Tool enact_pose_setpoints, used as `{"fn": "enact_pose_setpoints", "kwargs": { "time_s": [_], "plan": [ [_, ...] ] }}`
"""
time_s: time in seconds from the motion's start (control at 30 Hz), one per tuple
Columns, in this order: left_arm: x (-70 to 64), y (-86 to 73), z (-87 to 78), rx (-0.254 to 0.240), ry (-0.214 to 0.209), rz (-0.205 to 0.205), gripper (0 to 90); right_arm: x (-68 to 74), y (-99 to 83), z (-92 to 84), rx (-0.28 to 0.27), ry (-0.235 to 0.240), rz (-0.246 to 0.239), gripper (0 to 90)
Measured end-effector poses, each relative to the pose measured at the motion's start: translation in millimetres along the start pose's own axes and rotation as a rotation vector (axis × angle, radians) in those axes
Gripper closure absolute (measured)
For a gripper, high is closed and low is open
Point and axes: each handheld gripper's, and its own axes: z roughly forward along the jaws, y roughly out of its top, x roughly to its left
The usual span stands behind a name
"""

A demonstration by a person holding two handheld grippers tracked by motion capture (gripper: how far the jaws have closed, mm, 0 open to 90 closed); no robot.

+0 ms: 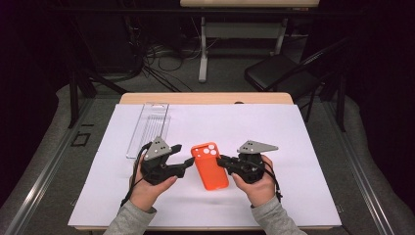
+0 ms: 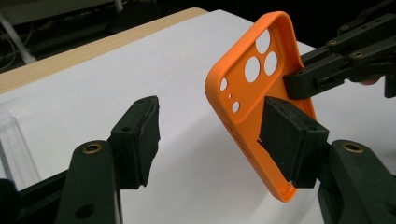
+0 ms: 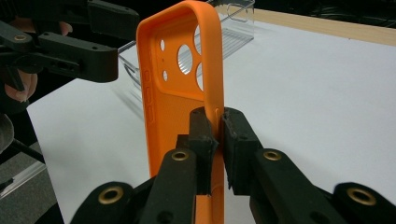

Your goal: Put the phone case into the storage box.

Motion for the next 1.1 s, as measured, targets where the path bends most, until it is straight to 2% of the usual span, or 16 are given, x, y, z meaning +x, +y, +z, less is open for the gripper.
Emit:
{"fn": "enact_pose_setpoints", "kwargs": {
  "time_s": [0.27, 0.73, 1.1],
  "plan": [
    [-3.1, -0.6, 0.5, 0.003, 0.017, 0.017, 43.3, 6.6, -1.8, 3.4, 0.018, -0.011, -0.014, 82.6],
    [-6.2, -2.4, 3.8, 0.036, 0.074, 0.077, 53.6, 13.1, -3.9, 8.3, 0.03, -0.005, -0.034, 82.7],
    [-6.9, -3.1, 5.2, 0.034, 0.073, 0.101, 54.7, 14.8, -4.5, 9.5, 0.035, -0.001, -0.036, 82.6]
  ]
}}
